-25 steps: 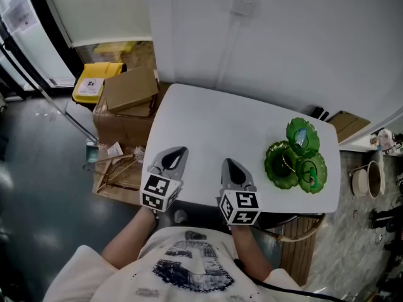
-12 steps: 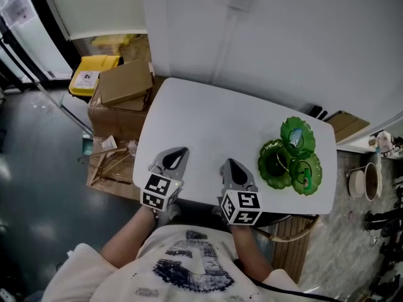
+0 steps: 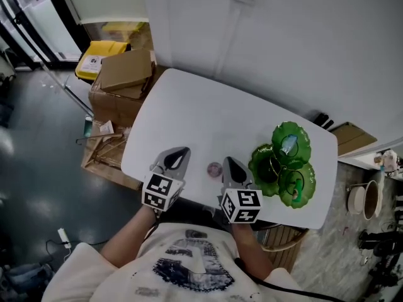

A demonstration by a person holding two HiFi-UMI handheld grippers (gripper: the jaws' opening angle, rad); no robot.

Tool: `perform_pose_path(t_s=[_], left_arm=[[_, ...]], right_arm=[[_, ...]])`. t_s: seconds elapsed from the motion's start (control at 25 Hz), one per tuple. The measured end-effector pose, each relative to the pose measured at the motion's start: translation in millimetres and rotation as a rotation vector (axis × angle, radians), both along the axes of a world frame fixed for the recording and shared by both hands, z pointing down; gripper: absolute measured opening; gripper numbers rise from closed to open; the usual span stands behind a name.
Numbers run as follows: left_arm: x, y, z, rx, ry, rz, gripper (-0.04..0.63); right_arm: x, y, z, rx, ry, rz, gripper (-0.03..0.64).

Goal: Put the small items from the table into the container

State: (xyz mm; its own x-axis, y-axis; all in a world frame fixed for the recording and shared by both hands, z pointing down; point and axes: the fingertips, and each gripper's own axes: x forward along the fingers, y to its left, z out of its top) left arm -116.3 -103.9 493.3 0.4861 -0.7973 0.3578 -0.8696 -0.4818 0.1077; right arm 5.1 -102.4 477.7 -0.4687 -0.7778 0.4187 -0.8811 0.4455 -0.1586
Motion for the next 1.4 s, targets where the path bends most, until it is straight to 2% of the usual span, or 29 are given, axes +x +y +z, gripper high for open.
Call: perform_pose_path(t_s=[0.12, 0.44, 0.48, 0.68, 1.04, 1.24, 1.4], left_arm=[[12, 1, 5, -0.011, -0.007, -0.037, -0.009], [26, 5, 23, -0.032, -0.023, -0.126, -0.009], [28, 6, 27, -0.040, -0.024, -0.135, -0.009], [36, 13, 43, -0.067, -0.019, -0.173, -0.009], [42, 19, 69, -0.101, -0.015, -0.236, -0.009], [44, 22, 84, -0.132, -0.015, -0.255, -0.009], [43, 26, 96, -0.160, -0.015, -0.265, -0.009]], right_arm=[[10, -2, 7, -0.010, -0.006, -0.044, 0.000], [27, -7, 41, -0.053, 0.056, -0.149, 0.004], [27, -6, 45, -0.062, 0.059, -0.167, 0.034], [22, -1, 67, -0.103, 0.071, -0.255, 0.085], [11, 14, 110, -0.186, 0.089, -0.385, 0.271], [5, 19, 134, -0.220, 0.114, -0.432, 0.346], [-1, 22, 152, -0.229, 0.156, -0.469, 0.377]])
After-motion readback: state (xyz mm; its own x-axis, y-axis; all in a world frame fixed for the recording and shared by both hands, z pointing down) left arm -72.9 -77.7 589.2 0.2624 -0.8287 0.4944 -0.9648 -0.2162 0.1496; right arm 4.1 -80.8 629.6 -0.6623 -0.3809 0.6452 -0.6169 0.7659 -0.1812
